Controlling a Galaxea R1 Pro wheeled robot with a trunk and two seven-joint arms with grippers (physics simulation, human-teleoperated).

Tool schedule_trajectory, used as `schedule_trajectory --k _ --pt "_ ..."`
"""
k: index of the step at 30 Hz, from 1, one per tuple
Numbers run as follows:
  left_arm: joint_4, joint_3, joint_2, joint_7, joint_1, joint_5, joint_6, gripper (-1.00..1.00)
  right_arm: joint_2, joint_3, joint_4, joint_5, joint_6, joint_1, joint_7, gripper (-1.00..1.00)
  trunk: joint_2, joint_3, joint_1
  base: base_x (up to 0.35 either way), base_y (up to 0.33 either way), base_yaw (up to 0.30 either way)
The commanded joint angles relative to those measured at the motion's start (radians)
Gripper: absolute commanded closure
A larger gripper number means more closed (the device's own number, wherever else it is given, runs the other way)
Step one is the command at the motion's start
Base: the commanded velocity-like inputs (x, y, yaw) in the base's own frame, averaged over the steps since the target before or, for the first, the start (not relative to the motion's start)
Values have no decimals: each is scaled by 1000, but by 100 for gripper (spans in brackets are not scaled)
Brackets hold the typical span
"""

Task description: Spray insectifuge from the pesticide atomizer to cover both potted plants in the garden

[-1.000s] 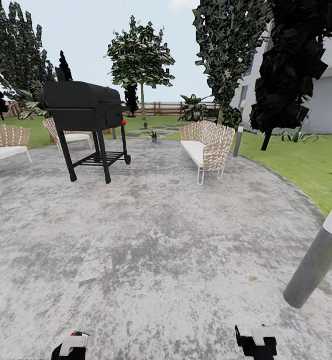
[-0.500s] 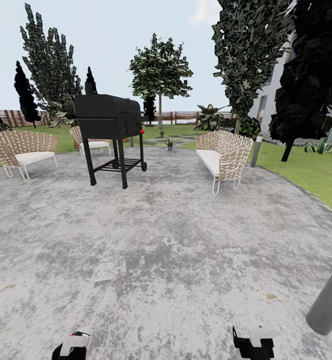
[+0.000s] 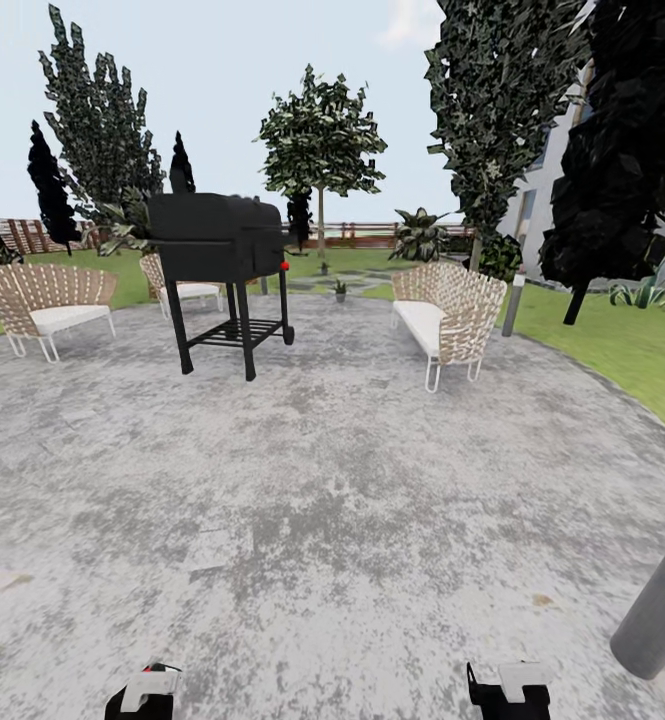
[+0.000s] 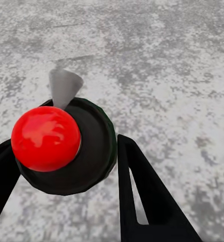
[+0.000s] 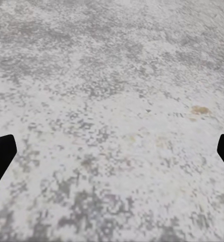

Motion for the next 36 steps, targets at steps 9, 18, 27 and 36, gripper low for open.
schedule_trajectory --k 9,18,27,36 --pt "1 8 2 -2 -1 -13 -4 100 0 -6 1 9 -2 -1 -5 -100 63 14 -35 0 0 0" --pt "-1 8 7 -1 -1 -14 -4 100 0 -7 1 8 -2 -1 -6 -100 77 6 -43 1 0 0" --pt "-1 6 2 72 -1 -14 -4 100 1 -7 0 8 -2 -1 -8 -100 77 2 -43 264 -43 0" --pt "1 2 -1 91 -1 -16 -4 100 6 -8 0 7 -2 -1 -7 -100 77 -7 -43 338 -92 0"
